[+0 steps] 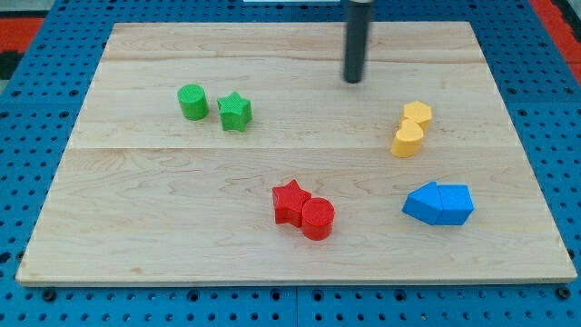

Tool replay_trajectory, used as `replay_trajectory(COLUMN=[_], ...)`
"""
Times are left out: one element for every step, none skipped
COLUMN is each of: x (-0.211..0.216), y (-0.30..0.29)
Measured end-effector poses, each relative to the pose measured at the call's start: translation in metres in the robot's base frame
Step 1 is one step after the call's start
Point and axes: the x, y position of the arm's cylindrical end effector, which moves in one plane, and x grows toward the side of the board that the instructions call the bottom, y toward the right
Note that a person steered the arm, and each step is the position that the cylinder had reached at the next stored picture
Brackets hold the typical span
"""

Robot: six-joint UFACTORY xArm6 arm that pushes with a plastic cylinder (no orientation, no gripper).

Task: Push yellow blocks slightly down

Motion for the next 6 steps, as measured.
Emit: replay_trajectory(x=[0.015, 0.056, 0.074, 0.081, 0.099, 0.119], y=[0.061, 0.070, 0.051, 0.050, 0.050, 0.054])
